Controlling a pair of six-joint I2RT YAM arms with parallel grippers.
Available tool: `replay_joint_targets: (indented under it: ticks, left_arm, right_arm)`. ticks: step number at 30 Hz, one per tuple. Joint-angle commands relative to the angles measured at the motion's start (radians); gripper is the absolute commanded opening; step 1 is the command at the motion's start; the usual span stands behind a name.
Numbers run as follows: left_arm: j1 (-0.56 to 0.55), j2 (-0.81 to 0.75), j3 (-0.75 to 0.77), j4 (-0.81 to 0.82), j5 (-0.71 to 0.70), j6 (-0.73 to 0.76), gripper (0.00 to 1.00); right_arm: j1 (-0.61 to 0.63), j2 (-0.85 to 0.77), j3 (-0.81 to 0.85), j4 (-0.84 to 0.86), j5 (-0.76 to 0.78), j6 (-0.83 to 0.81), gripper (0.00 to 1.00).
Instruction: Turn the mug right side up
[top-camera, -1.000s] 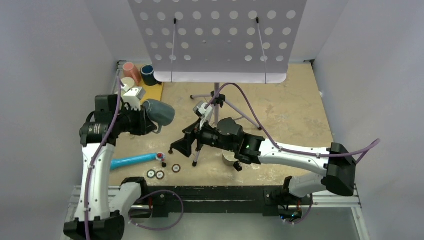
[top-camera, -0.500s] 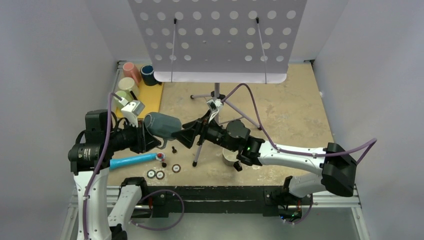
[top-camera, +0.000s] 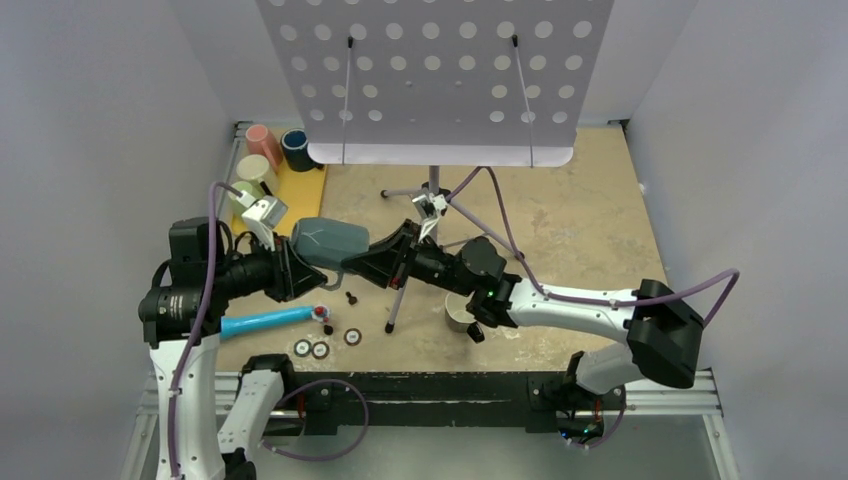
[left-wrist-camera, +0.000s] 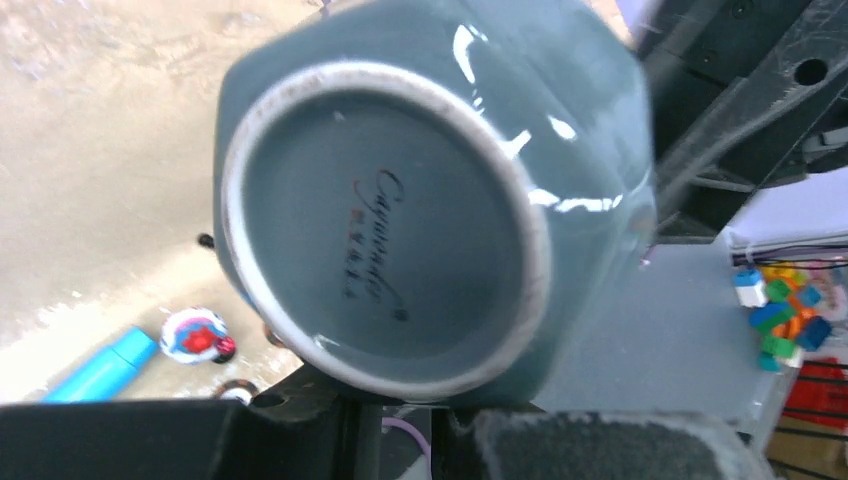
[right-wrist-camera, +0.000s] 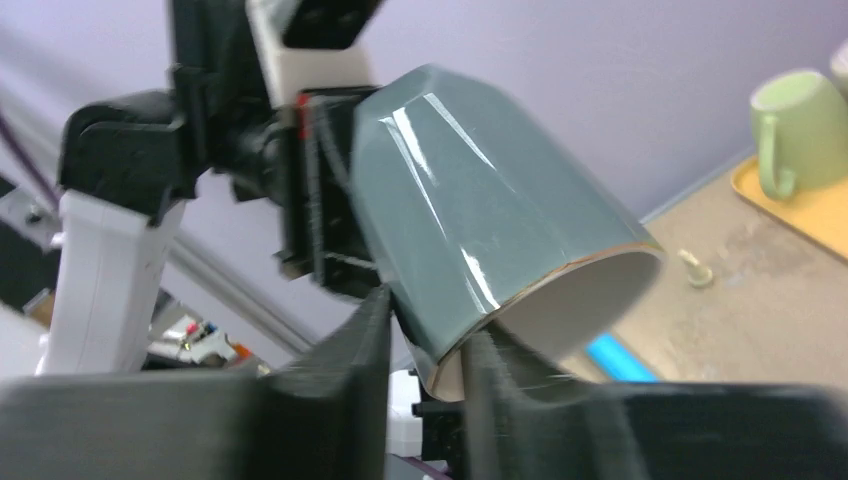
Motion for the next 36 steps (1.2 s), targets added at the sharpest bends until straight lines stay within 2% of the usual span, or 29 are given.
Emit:
replay_joint_targets:
  ticks: [1,2,3,4,6,7,8,11,14,16,19,22,26,30,36]
  left_arm:
    - [-0.009,0.003,-0.014,0.013,0.127,0.132,0.00]
    - [-0.009,0.005,-0.012,0.001,0.111,0.161,0.07]
    - [-0.010,0.006,-0.009,-0.009,0.096,0.196,0.19]
    - [-0.009,0.008,-0.005,-0.026,0.079,0.224,0.39]
    - [-0.010,0.006,0.006,-0.050,0.023,0.256,0.77]
    - [-0.009,0.005,0.014,-0.057,-0.018,0.265,0.93]
    - [-0.010,0.005,0.022,-0.062,-0.063,0.270,0.99]
    - [-0.009,0.006,0.032,-0.056,-0.204,0.269,1.00]
    - [-0.009,0.011,0.022,-0.013,-0.370,0.233,1.00]
    - [-0.009,0.016,0.001,0.047,-0.495,0.194,1.00]
    - [-0.004,0.031,-0.071,0.172,-0.667,0.146,1.00]
    - [0.023,0.085,-0.135,0.292,-0.786,0.138,1.00]
    - [0.116,0.232,-0.112,0.359,-0.755,0.137,1.00]
    - [0.162,0.311,-0.121,0.476,-0.822,0.134,1.00]
    - [0.180,0.405,-0.128,0.548,-0.850,0.135,1.00]
  right_arm:
    - [0.016,-0.012,0.040,0.160,-0.095,-0.056,0.12]
    - [0.016,-0.021,0.039,0.132,-0.086,-0.078,0.00]
    - [0.016,-0.037,0.038,0.088,-0.068,-0.108,0.00]
    - [0.016,-0.057,0.039,0.039,-0.053,-0.147,0.00]
    - [0.018,-0.115,0.058,-0.165,-0.027,-0.238,0.00]
    - [0.018,-0.138,0.080,-0.282,-0.009,-0.290,0.00]
    - [0.019,-0.159,0.107,-0.401,0.010,-0.344,0.00]
    - [0.025,-0.190,0.206,-0.718,0.077,-0.473,0.00]
    - [0.046,-0.156,0.295,-0.947,0.141,-0.549,0.00]
    - [0.079,-0.073,0.387,-1.068,0.184,-0.617,0.00]
    - [0.122,0.123,0.621,-1.326,0.274,-0.715,0.00]
    - [0.125,0.295,0.829,-1.554,0.343,-0.766,0.00]
    - [0.124,0.469,1.005,-1.709,0.325,-0.874,0.00]
    - [0.123,0.643,1.218,-1.893,0.356,-0.934,0.00]
    - [0.062,0.801,1.380,-2.000,0.315,-0.970,0.00]
